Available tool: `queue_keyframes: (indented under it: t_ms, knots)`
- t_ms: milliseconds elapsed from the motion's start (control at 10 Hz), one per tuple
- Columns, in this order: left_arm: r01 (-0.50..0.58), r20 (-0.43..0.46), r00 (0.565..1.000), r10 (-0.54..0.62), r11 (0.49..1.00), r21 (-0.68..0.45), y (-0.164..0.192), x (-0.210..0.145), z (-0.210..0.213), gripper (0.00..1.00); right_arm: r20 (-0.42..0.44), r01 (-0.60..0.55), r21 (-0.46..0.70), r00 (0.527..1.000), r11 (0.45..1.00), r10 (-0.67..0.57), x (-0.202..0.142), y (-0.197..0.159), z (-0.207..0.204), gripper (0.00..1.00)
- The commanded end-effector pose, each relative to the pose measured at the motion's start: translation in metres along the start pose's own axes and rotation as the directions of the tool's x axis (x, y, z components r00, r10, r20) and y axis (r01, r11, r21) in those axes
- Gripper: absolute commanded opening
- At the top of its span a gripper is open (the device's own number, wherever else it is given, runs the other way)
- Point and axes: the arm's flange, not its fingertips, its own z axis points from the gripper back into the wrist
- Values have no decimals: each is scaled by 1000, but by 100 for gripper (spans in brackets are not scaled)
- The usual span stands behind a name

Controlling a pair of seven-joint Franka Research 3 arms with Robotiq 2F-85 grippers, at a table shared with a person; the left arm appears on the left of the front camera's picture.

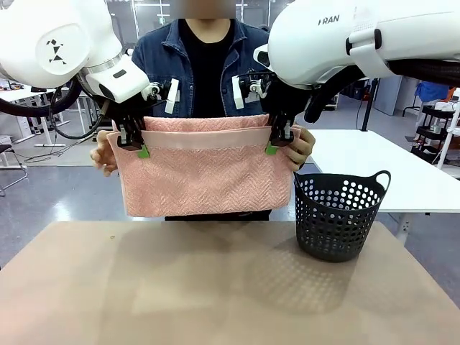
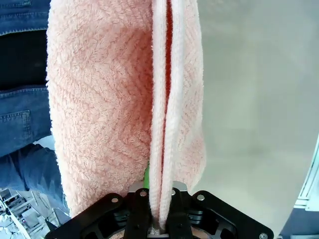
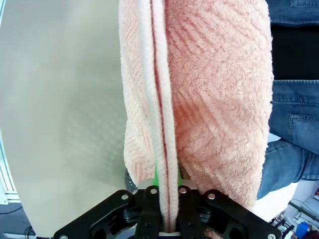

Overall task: Fold the towel.
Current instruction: Release the end of the 100 cm Hotel Towel you were holding.

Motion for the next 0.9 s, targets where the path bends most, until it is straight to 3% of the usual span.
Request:
queue_keyframes:
  t_ms: [0,800]
  knots:
    - [-3,0,1000,3,1000,1,1,-1,0,0,1,-4,-6,1000,1000,4,-2,-1,2,0]
    - [-3,0,1000,3,1000,1,1,-1,0,0,1,-4,-6,1000,1000,4,-2,-1,2,0]
